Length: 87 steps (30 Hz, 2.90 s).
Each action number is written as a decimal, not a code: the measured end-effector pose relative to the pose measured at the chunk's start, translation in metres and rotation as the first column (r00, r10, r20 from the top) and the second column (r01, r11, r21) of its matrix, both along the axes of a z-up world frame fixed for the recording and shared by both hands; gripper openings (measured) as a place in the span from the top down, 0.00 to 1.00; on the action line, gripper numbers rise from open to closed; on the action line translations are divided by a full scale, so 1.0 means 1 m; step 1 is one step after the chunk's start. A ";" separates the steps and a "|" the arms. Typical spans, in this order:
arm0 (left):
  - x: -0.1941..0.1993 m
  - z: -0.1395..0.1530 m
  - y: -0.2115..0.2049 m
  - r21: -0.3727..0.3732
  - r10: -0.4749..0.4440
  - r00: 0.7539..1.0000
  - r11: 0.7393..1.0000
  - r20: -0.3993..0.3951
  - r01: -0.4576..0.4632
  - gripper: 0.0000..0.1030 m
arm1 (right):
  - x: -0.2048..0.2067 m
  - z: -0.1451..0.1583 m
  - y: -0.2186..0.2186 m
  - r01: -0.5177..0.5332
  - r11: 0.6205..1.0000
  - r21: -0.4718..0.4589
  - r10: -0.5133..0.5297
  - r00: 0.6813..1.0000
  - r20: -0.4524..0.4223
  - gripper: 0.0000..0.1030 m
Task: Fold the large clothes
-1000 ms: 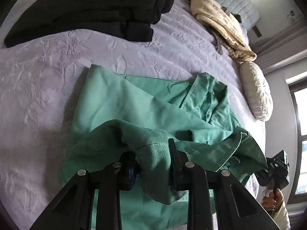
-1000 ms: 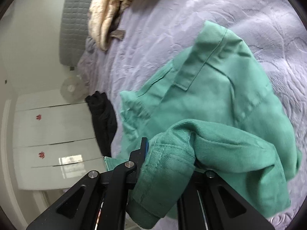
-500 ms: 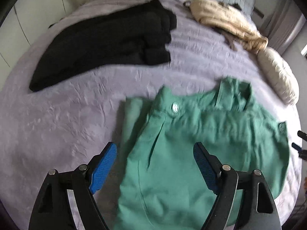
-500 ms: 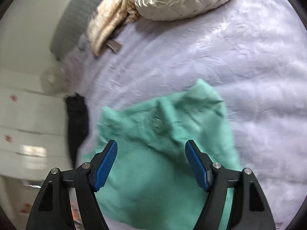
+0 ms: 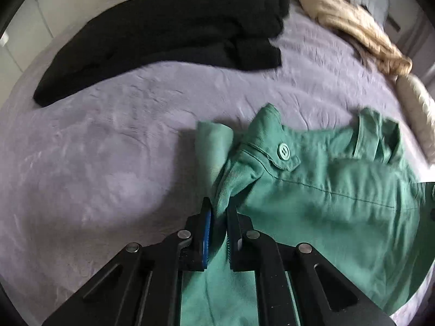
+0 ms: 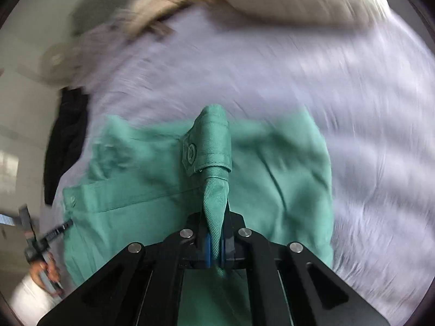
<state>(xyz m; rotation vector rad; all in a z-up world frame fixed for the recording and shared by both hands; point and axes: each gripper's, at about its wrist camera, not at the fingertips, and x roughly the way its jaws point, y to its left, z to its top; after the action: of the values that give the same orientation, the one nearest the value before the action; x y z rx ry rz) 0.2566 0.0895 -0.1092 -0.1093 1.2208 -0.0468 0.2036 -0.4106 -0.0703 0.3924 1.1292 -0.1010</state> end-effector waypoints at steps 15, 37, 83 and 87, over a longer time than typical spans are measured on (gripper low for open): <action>-0.040 0.036 0.026 0.069 -0.070 0.997 0.995 0.037 0.067 0.19 | -0.057 0.002 -0.025 0.169 0.982 0.084 -0.164 0.984 -0.064 0.47; -0.131 0.010 0.053 -0.201 -0.151 0.984 0.971 -0.097 0.129 0.96 | -0.186 -0.038 -0.007 0.527 0.786 0.322 -0.499 0.849 -0.173 0.96; -0.099 0.012 0.024 0.021 -0.092 0.992 0.995 -0.088 0.094 0.95 | -0.138 -0.021 -0.033 0.395 0.911 0.116 -0.377 0.914 -0.148 0.90; -0.116 0.019 0.025 0.042 -0.084 0.991 0.995 -0.103 0.089 0.95 | -0.154 -0.014 -0.026 0.395 0.911 0.118 -0.374 0.912 -0.165 0.90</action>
<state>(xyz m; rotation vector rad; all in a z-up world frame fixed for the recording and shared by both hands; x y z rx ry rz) 0.1407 0.1143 -0.0898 -0.0182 1.3270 -0.0890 0.0495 -0.4366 -0.0840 0.7509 1.1884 -0.3997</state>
